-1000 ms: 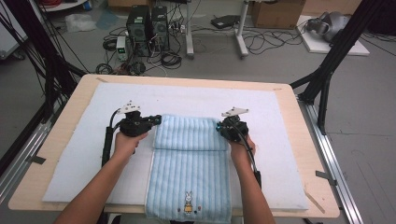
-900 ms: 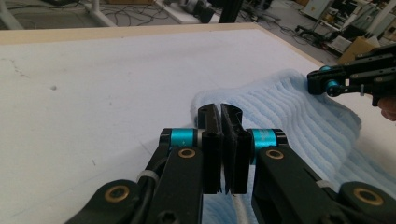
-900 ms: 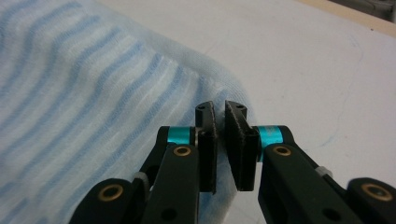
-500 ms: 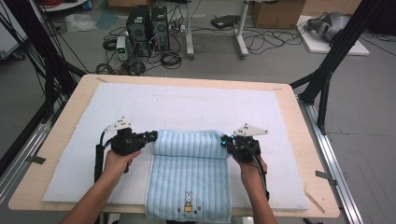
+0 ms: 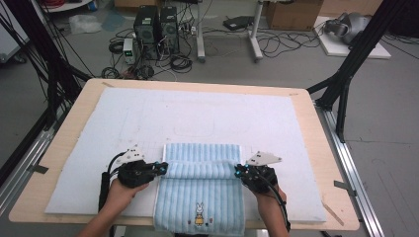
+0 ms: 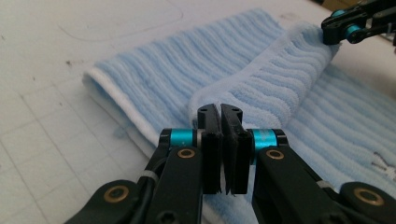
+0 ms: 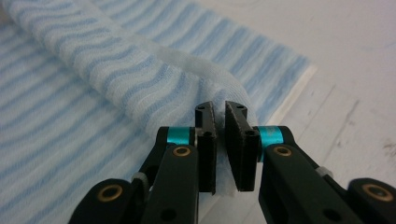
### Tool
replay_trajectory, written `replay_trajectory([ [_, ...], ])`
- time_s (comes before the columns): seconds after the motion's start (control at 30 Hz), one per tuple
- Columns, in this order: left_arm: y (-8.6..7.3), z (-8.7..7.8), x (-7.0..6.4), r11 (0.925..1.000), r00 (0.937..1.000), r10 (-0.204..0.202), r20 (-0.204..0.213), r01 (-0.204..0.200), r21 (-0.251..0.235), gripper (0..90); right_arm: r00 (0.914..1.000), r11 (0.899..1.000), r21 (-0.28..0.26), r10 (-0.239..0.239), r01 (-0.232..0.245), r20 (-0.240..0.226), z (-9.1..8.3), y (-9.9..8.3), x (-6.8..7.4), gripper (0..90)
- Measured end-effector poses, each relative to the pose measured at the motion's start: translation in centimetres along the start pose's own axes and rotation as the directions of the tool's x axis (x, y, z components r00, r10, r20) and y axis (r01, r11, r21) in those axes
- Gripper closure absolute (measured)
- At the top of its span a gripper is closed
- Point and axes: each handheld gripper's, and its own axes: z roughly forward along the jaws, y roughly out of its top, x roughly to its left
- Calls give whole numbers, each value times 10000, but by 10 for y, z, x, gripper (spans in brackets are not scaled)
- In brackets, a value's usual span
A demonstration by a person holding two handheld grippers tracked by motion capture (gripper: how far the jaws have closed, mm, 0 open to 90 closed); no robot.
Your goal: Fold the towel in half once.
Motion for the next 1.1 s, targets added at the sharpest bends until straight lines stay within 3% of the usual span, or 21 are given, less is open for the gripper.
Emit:
replay_trajectory([
  [0.03,0,0,1,9999,9999,-127,22,126,35,826,10000,9999,158,-47,48,-55,0,-1,2,801],
  [0.13,4,0,8,9969,9971,-753,-124,749,-240,537,9999,9999,-91,133,-133,-34,-3,0,1,709],
  [0.27,14,1,27,9924,9912,-1154,-648,1122,-508,490,9970,9945,-754,739,-721,222,-7,7,-12,639],
  [0.4,21,12,41,9898,9875,-1407,-713,1386,-342,553,9925,9917,-692,1117,-1082,500,6,13,-25,644],
  [0.53,24,27,47,9890,9859,-1452,-835,1472,177,615,9861,9866,-293,1618,-1607,385,27,13,-37,648],
  [0.6,24,35,46,9906,9877,-1182,-1027,1244,562,679,9863,9872,3,1591,-1593,440,35,14,-39,667],
  [0.67,25,40,44,9921,9873,-878,-1323,986,775,847,9874,9879,265,1513,-1526,464,41,14,-40,755],
  [0.73,26,40,45,9931,9809,-977,-1684,1073,484,866,9908,9911,243,1298,-1307,371,44,13,-40,846],
  [0.8,28,41,48,9923,9751,-1095,-1929,1186,363,870,9934,9945,245,1001,-1016,553,44,15,-37,862],
  [0.87,28,42,50,9898,9722,-1284,-1960,1379,357,866,9924,9947,69,1020,-1028,694,44,16,-37,862],
  [0.9,29,42,50,9883,9692,-1365,-2049,1474,384,834,9912,9931,107,1154,-1164,651,45,17,-38,850],
  [0.97,29,41,50,9857,9636,-1530,-2194,1647,360,642,9883,9920,109,1243,-1258,880,44,18,-38,742],
  [1.03,29,40,51,9837,9627,-1604,-2178,1741,449,531,9874,9905,-55,1377,-1377,774,41,18,-40,642],
  [1.1,29,40,50,9832,9649,-1637,-2055,1765,455,483,9862,9888,19,1484,-1490,739,42,19,-41,597],
])
